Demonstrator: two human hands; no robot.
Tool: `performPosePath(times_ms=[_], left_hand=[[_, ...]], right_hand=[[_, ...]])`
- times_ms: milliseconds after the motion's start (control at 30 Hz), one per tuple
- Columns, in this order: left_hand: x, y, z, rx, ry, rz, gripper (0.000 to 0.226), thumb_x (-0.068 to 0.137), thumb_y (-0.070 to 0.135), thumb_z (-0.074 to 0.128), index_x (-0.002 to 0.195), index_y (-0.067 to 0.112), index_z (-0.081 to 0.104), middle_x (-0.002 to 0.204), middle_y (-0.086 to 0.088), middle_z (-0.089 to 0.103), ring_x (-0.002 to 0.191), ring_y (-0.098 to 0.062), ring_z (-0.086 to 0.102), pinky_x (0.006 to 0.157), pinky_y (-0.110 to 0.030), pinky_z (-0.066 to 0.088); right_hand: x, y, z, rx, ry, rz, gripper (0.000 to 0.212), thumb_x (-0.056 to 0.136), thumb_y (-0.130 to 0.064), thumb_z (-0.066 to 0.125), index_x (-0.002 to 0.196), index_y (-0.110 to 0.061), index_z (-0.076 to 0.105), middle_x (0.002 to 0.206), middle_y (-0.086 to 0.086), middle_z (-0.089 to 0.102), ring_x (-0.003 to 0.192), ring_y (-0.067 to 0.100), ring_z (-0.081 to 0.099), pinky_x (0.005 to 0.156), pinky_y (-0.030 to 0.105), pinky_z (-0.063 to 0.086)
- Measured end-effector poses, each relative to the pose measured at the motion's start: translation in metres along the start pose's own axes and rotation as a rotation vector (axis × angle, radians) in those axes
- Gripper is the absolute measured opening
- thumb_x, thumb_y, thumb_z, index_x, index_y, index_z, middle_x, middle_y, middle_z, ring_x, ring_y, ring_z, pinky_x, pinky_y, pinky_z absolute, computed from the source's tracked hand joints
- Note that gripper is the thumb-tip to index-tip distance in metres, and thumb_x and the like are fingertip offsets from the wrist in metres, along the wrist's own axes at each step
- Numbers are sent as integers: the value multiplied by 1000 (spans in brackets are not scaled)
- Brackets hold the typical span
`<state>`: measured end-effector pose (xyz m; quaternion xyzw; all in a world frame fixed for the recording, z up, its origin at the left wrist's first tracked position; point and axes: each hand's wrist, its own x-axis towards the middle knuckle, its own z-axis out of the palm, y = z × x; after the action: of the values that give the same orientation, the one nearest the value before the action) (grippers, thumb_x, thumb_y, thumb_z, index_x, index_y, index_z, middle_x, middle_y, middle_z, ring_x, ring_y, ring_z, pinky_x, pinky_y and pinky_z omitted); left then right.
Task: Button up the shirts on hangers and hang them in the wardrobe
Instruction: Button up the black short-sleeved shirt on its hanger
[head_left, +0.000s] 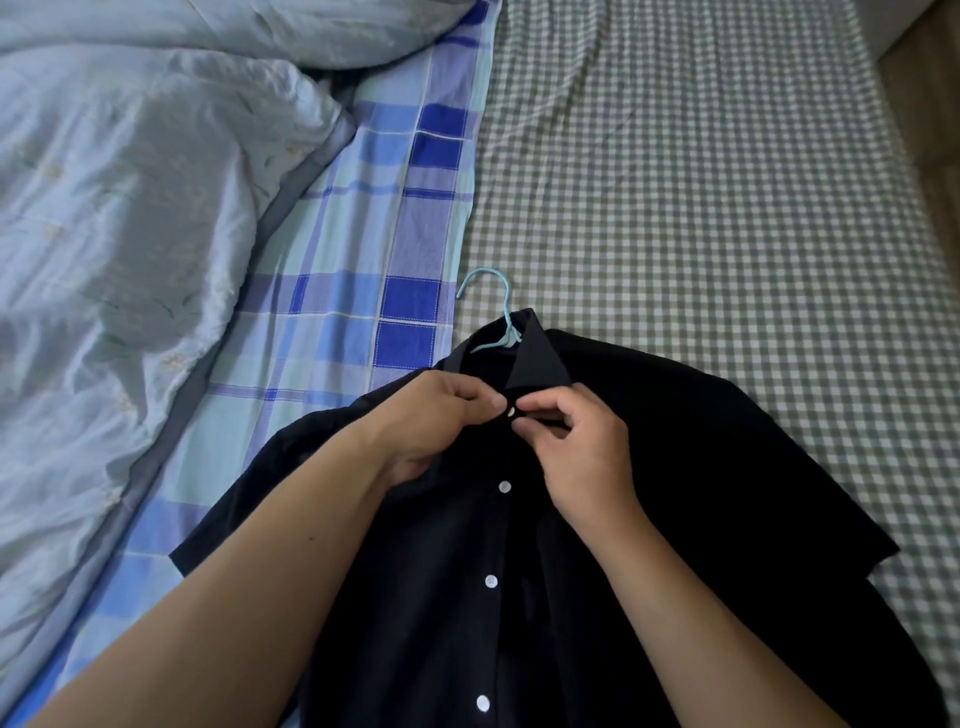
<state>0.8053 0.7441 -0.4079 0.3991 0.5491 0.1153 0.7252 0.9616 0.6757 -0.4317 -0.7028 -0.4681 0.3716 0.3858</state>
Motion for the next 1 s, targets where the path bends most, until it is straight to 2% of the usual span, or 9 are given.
performPosePath(times_ms=[133,267,333,467,533,633,733,833,1000], left_hand=[[1,-4,-2,-134,-42,-65,21,100,11,62,84,7,75,81,-12,72,71,-19,70,68,-29,58],[2,-11,1,135,65,-1,26,103,19,60,88,3,73,79,-14,69,70,-23,63,70,-35,53],[2,-11,4,306,123,28,30,102,25,60,86,2,71,73,-12,63,66,-21,55,68,-38,47],[-1,-6,13,440,217,61,31,101,25,60,84,1,70,64,-4,57,55,-11,48,56,-25,41],[-1,-7,19,420,288,99,30,99,23,61,79,2,69,60,0,56,52,-8,46,51,-19,38],[-1,-12,25,313,331,136,26,99,20,62,76,12,72,62,6,62,59,-9,55,60,-24,45],[-1,-20,27,223,358,159,16,97,15,65,87,19,76,77,1,74,75,-16,69,77,-34,56],[0,-27,26,158,409,132,10,95,13,68,87,18,74,78,-9,73,71,-17,66,79,-39,58],[-1,-21,22,-217,223,-71,18,101,8,59,88,3,71,79,-15,67,72,-25,65,75,-37,57]], right_hand=[[1,-1,1,-11,6,-24,18,78,-2,84,87,-16,77,89,-10,68,84,3,68,76,15,54],[-2,1,6,-261,1,-186,16,77,-7,85,90,-13,78,90,-8,63,78,1,61,79,2,43],[-6,2,5,-398,-2,-264,15,79,-11,84,91,-12,76,91,-7,62,77,8,61,75,9,46],[-12,-3,3,-516,32,-359,6,85,-11,78,82,-8,73,87,-4,61,68,13,58,60,27,51],[-10,-6,5,-473,37,-279,4,86,-11,76,83,-10,73,89,-5,62,68,11,59,60,24,51],[-2,-11,6,-219,31,75,8,86,-13,77,83,-19,73,89,-6,66,71,6,65,66,17,53],[-1,-13,9,5,-31,320,15,87,-16,76,78,-26,69,77,-2,71,71,12,71,72,31,61],[-6,-13,11,58,-35,367,12,87,-18,78,82,-27,71,77,-3,72,72,12,73,73,37,63],[-10,-10,12,88,-39,313,17,87,-7,77,87,-23,76,81,-3,74,78,11,73,79,35,62]])
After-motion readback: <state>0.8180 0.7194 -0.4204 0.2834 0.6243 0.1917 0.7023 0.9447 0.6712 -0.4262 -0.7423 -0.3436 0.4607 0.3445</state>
